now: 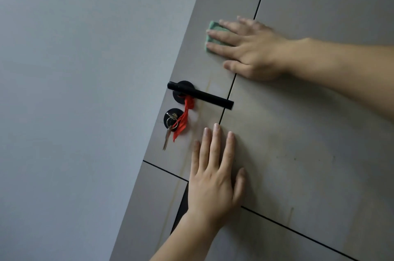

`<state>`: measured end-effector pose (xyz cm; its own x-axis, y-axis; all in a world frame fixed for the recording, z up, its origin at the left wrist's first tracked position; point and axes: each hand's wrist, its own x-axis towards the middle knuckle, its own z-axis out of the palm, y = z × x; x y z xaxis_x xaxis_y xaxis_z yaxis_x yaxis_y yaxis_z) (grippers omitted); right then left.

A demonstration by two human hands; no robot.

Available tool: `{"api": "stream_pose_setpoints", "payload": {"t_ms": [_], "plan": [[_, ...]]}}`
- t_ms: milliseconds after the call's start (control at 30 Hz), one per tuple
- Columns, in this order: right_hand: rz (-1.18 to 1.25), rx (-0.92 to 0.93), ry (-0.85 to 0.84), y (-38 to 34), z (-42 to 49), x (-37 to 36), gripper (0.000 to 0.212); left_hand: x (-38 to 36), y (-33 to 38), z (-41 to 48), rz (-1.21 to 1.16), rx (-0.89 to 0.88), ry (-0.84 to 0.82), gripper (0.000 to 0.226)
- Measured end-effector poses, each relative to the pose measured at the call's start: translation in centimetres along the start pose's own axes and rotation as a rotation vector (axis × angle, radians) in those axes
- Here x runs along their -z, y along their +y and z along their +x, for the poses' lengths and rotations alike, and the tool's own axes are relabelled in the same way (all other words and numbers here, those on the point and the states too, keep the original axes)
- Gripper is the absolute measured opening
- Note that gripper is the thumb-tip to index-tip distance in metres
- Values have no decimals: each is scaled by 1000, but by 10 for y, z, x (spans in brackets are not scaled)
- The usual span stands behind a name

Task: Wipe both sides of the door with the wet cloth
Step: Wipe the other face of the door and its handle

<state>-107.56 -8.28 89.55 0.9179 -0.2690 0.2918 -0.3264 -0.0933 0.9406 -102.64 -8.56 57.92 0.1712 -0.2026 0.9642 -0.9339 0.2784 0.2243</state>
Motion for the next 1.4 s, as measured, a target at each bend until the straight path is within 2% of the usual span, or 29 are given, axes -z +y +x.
{"api": "stream_pose_setpoints", "payload": {"t_ms": [100, 200, 333, 467, 600, 800, 867, 1000, 1033, 1100, 1267, 1400], "plan": [[-8, 154, -12, -30, 28, 0, 82, -2, 1, -5, 12, 14, 5, 74], [-27, 263, 49, -28, -7, -15, 69, -3, -2, -7, 3, 10, 16, 74], [-76, 275, 109, -9, -64, -25, 60, -4, -1, -5, 12, 16, 22, 74], [-67, 281, 171, -21, -47, -20, 60, -3, -1, -5, 11, 20, 15, 73], [-31, 313, 155, -40, -18, -21, 64, -5, 2, -7, 13, 41, 24, 74], [-14, 309, 121, -26, -86, -38, 62, -8, 5, -7, -3, 68, 33, 74], [-28, 272, 105, -14, -88, -38, 65, -7, 4, -7, -22, 67, 18, 74], [107, -192, 34, 12, -32, -5, 81, -5, 4, -8, -29, 75, -10, 73], [120, -251, 16, 11, -26, -2, 84, -4, 3, -10, -28, 76, -18, 73], [96, -208, 27, -5, -37, -8, 86, -2, 1, -15, -29, 64, -33, 73], [30, -7, 172, -81, -122, -51, 72, 4, -11, -47, 23, 17, -90, 70], [55, -41, 251, -101, -129, -60, 65, 11, -25, -69, 45, 41, -118, 68]]}}
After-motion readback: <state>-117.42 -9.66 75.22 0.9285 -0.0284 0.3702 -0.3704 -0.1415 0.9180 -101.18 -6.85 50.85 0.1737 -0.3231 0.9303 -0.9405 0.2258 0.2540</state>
